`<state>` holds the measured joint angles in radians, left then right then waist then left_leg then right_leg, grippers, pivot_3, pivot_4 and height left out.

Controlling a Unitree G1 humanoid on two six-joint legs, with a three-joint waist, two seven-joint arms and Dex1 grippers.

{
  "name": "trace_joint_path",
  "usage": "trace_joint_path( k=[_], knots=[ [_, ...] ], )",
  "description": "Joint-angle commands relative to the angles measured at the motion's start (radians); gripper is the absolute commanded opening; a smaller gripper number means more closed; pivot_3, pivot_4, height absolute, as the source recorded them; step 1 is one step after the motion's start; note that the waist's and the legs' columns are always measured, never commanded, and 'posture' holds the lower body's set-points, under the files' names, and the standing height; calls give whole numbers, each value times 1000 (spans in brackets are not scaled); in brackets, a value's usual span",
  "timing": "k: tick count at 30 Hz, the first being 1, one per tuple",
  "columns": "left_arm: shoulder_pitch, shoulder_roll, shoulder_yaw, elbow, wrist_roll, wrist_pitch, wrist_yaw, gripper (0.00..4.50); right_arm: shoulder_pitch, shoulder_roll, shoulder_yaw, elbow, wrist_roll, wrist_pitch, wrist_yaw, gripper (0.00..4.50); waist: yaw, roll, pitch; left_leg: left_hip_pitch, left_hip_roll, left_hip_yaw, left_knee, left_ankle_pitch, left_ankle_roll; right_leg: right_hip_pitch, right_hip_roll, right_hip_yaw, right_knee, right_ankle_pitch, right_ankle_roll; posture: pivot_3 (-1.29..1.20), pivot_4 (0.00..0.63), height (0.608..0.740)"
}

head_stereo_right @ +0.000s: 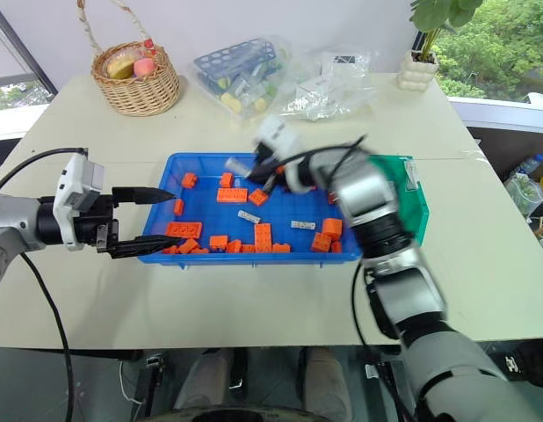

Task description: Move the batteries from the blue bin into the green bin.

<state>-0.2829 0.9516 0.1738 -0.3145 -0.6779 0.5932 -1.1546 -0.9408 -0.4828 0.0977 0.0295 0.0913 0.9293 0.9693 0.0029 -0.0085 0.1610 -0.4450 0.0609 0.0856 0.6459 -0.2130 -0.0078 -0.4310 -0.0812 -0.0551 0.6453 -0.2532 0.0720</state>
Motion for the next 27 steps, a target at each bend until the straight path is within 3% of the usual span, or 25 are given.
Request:
trace_joint_path(
  k=[1,5,9,16,21,27],
  knots=[
    [-18,-15,-3,1,9,-27,-1,4500,101,-166,-125,-139,34,98,-13,15,5,-1,0,0,0,0,0,0,0,0,0,0,0,0,0,0,150,736],
    [-29,-27,-15,19,20,-37,-9,4500,273,-319,-234,-224,58,151,-43,15,4,1,1,0,0,1,-1,0,0,0,0,0,-1,0,0,0,150,736],
    [-42,-28,-23,35,24,-44,-25,4500,389,-370,-280,-250,74,146,-83,15,-13,1,2,1,1,1,0,0,0,-1,1,1,0,0,0,0,150,736],
    [-78,-26,-36,54,28,-41,-36,4500,334,-353,-243,-181,87,64,-152,3136,-15,1,3,1,1,1,0,0,0,-1,2,1,0,-1,0,0,150,736],
    [-84,-13,-21,49,27,-33,-42,4500,125,-185,-122,-179,158,75,-159,3136,-23,2,5,1,1,1,0,0,0,-2,3,2,1,0,0,0,150,736],
    [-73,-6,-11,34,27,-25,-37,4500,72,63,102,-174,164,85,-212,3136,-15,2,5,0,2,0,-2,0,0,-2,4,1,2,0,1,0,150,736]
  ],
)
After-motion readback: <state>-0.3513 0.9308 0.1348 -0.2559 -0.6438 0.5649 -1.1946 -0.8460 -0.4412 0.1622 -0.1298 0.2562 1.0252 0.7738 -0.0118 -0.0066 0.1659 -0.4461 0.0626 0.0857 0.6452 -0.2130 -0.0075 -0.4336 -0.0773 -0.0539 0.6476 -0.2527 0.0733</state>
